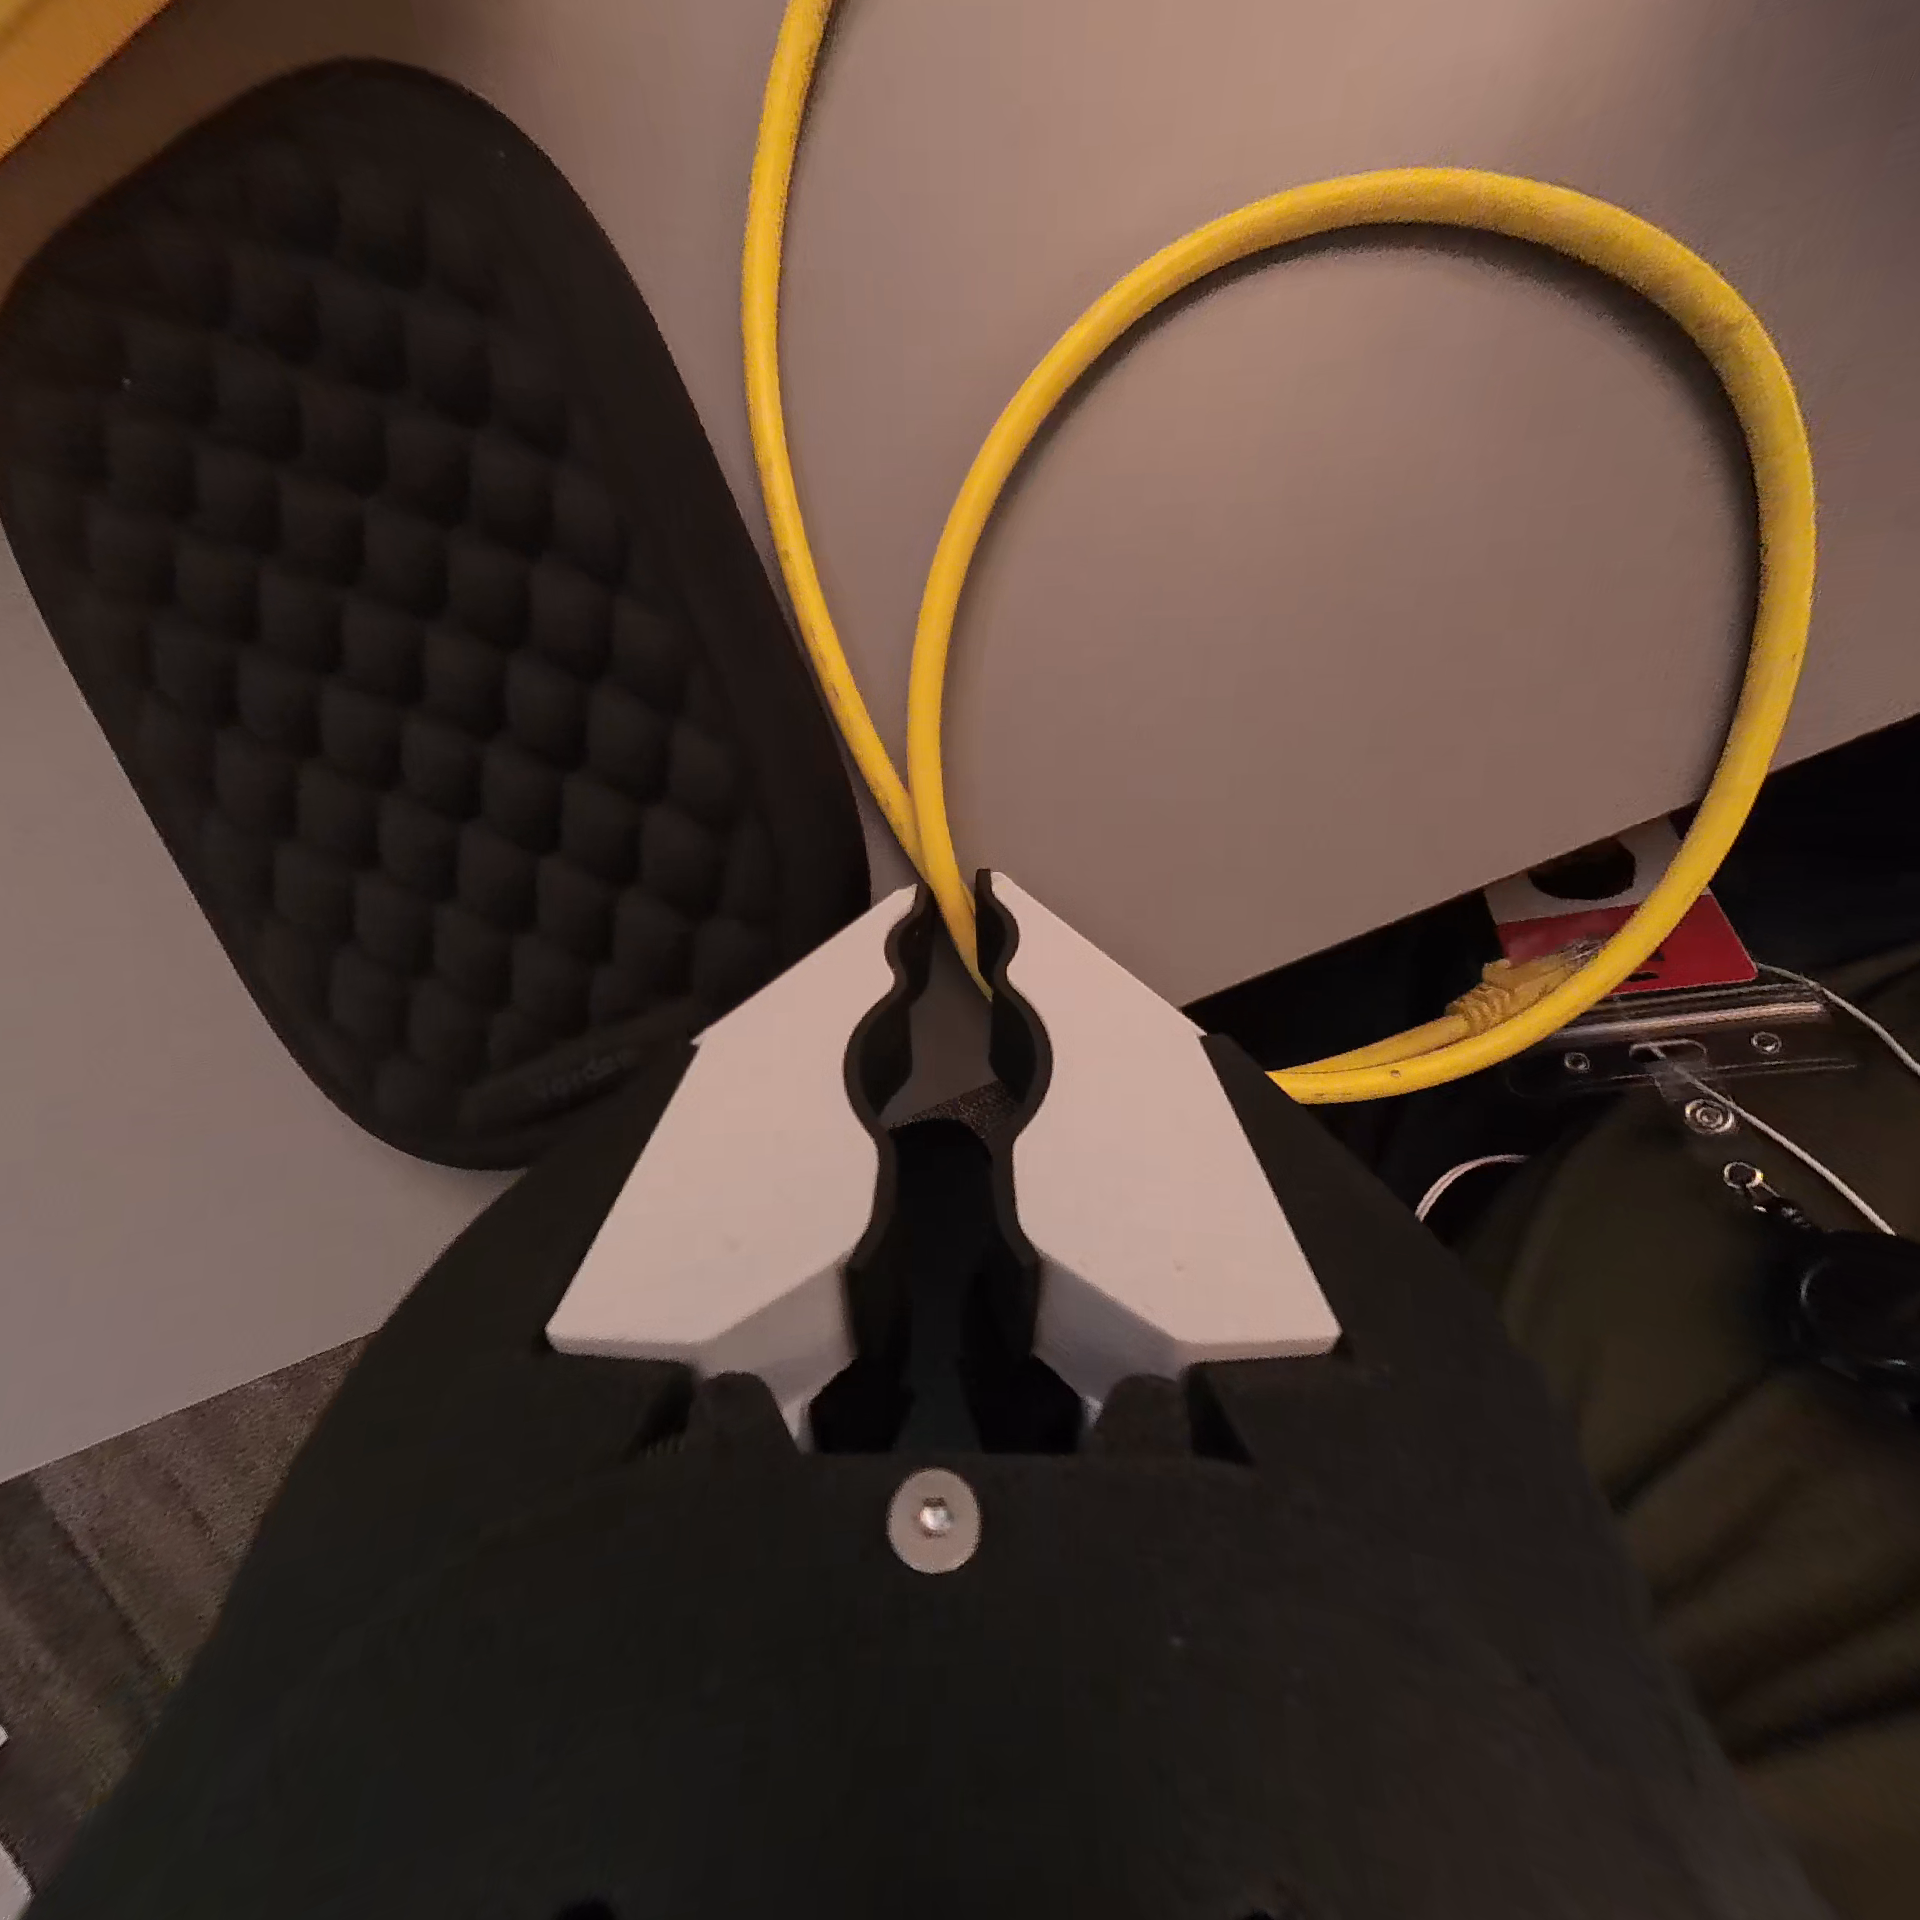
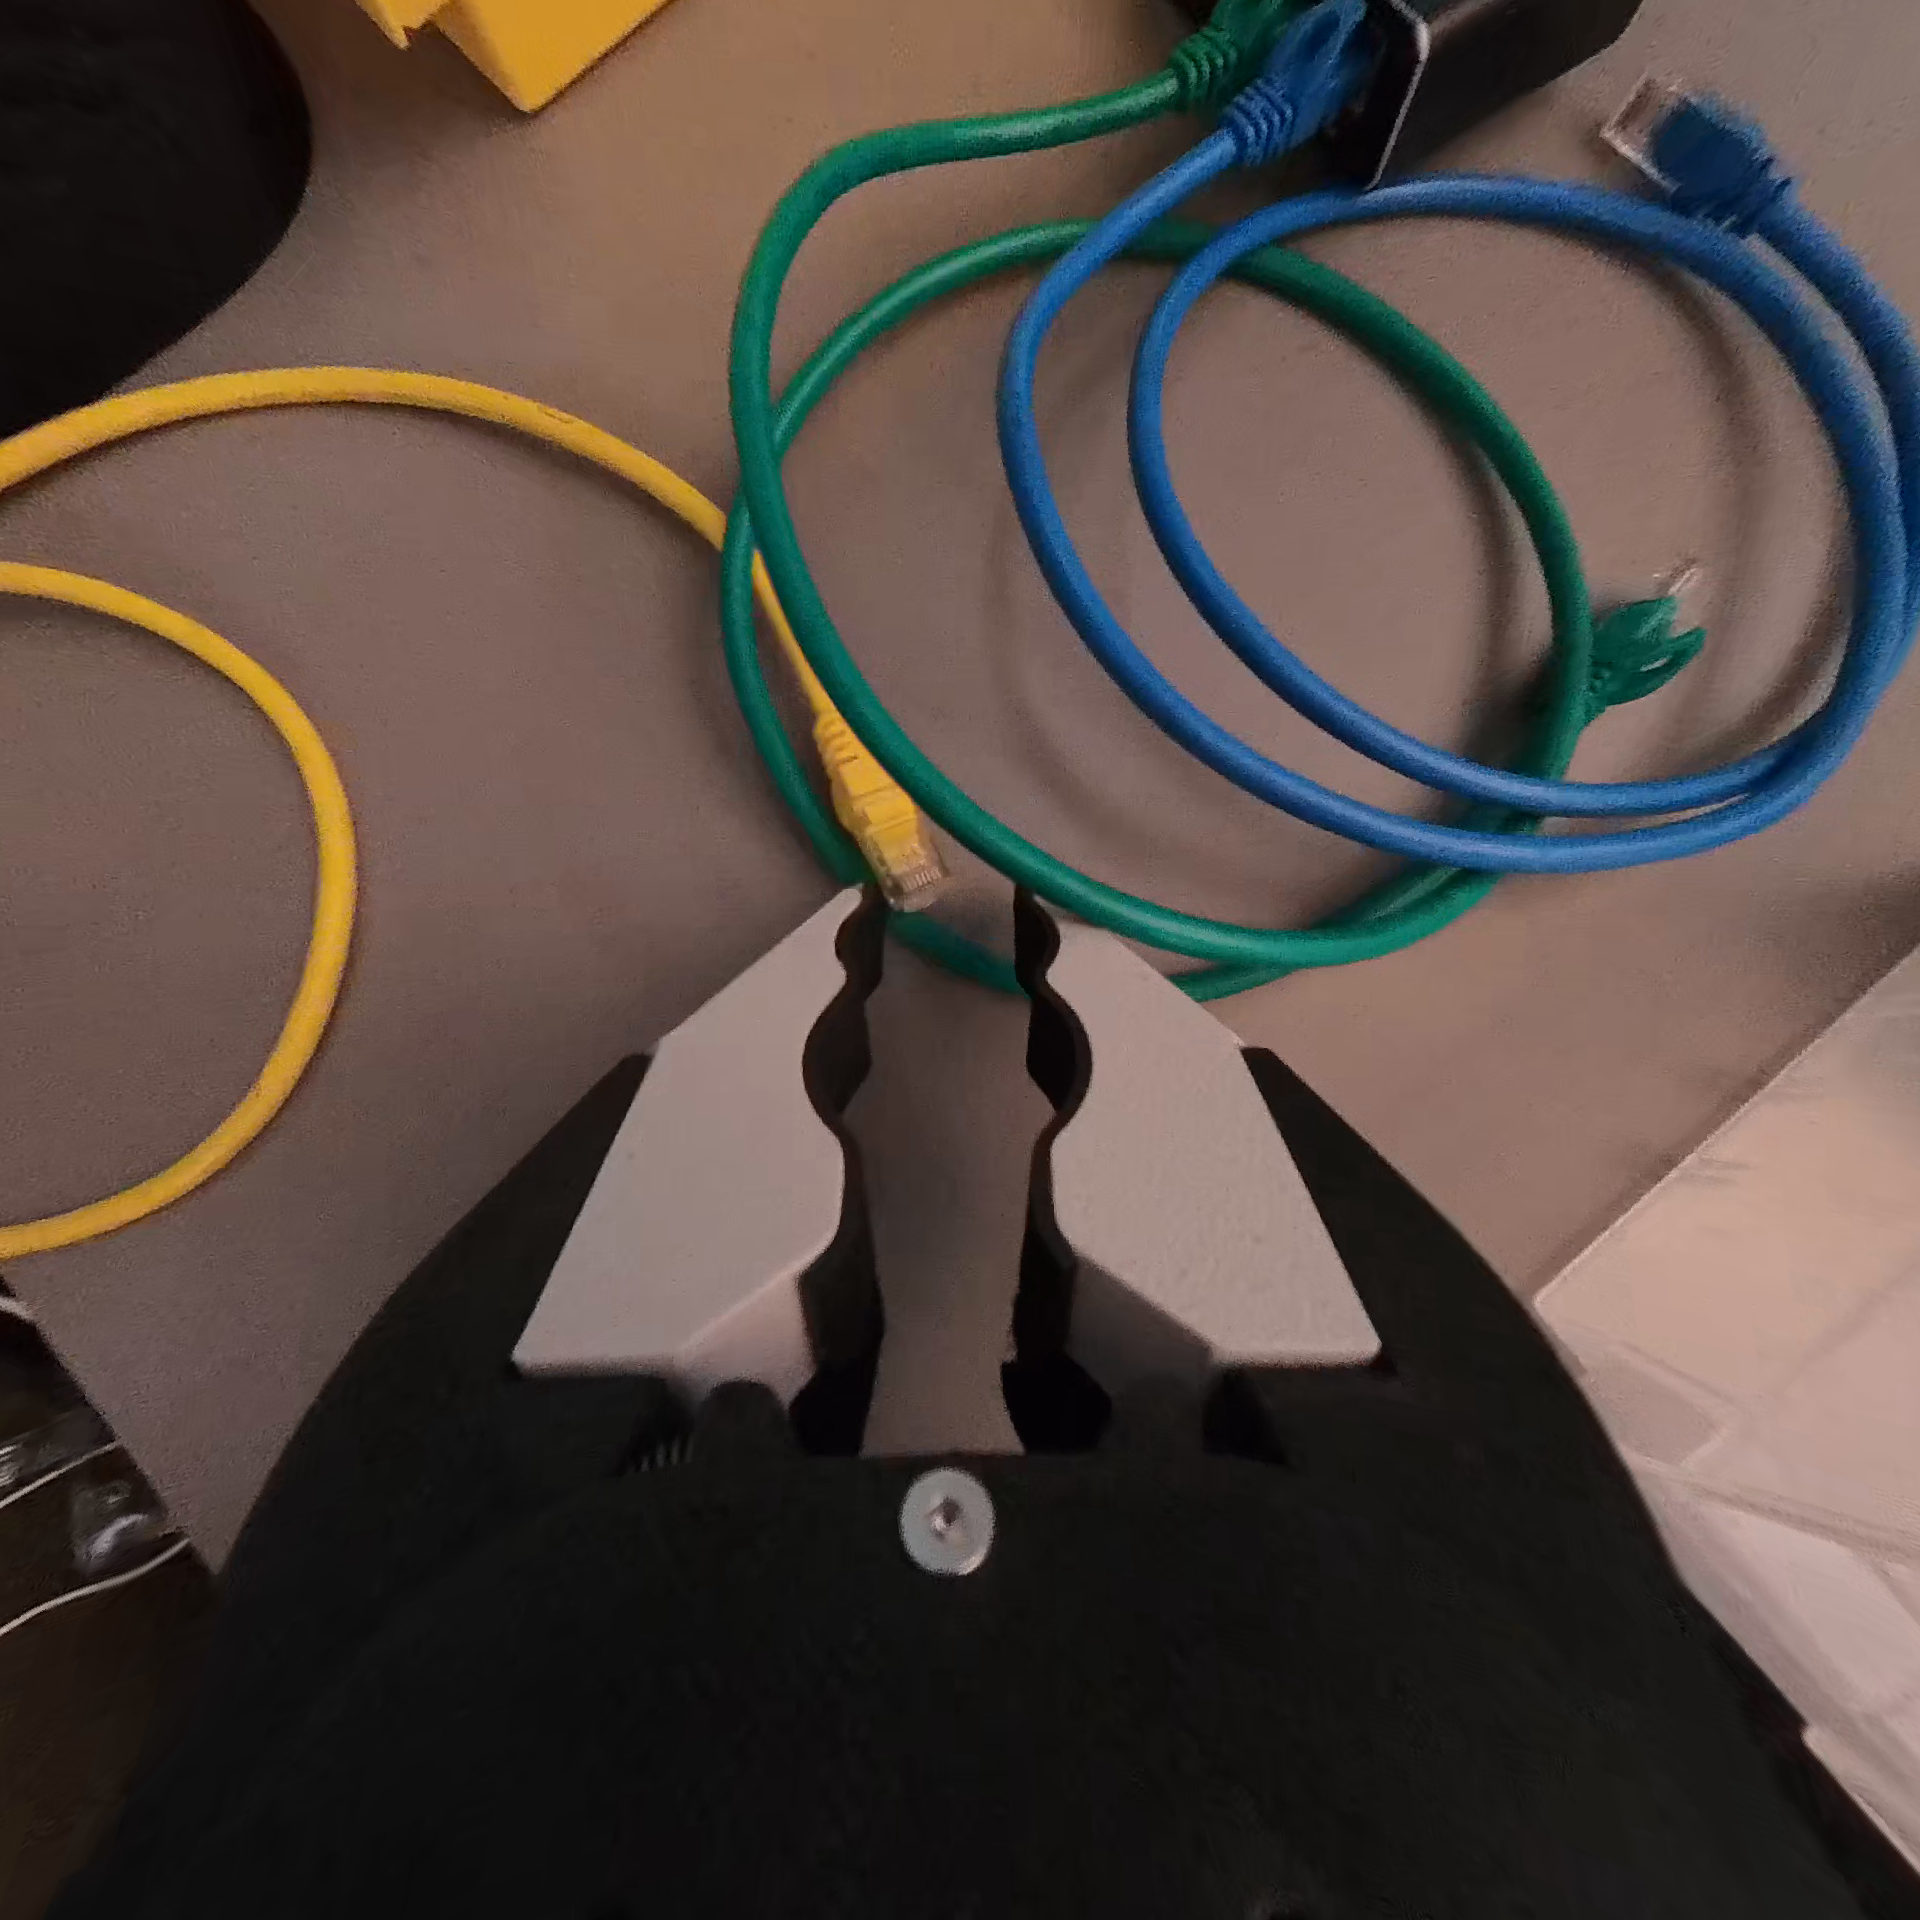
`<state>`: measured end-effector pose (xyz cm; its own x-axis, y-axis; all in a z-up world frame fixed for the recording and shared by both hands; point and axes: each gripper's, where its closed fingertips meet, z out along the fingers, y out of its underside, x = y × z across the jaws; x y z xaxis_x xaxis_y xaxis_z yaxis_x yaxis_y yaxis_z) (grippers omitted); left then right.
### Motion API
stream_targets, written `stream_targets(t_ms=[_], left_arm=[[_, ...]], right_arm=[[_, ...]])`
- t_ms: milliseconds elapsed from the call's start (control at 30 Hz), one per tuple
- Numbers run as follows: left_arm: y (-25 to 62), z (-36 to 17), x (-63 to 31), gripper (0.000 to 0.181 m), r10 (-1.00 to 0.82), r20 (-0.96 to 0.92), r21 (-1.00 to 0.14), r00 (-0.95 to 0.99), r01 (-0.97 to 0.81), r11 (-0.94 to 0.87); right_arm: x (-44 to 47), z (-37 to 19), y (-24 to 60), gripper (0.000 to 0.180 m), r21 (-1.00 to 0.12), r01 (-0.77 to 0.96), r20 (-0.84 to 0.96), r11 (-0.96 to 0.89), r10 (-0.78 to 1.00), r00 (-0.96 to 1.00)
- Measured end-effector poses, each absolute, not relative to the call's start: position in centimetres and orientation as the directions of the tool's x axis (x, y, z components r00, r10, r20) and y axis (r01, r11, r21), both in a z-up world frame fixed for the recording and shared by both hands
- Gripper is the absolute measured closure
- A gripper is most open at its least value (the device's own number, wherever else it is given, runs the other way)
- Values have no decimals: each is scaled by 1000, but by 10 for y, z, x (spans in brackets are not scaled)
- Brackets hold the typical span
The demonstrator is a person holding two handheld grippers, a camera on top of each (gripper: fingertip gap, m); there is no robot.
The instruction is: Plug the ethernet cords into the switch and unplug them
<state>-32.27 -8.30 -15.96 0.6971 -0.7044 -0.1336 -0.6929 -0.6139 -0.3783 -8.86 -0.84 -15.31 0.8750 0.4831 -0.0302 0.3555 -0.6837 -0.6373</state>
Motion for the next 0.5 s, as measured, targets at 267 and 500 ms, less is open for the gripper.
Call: stream_targets(t_ms=[267,500], left_arm=[[-94,-159,-331,174,-714,-110,-379,691,-693,-613],[-98,-160,-331,174,-718,-94,-376,689,-693,-616]], right_arm=[[-102,-109,-53,144,-737,305,-175,-604,605,777],[-145,-116,-30,147,-758,618,308,-209,721,621]])
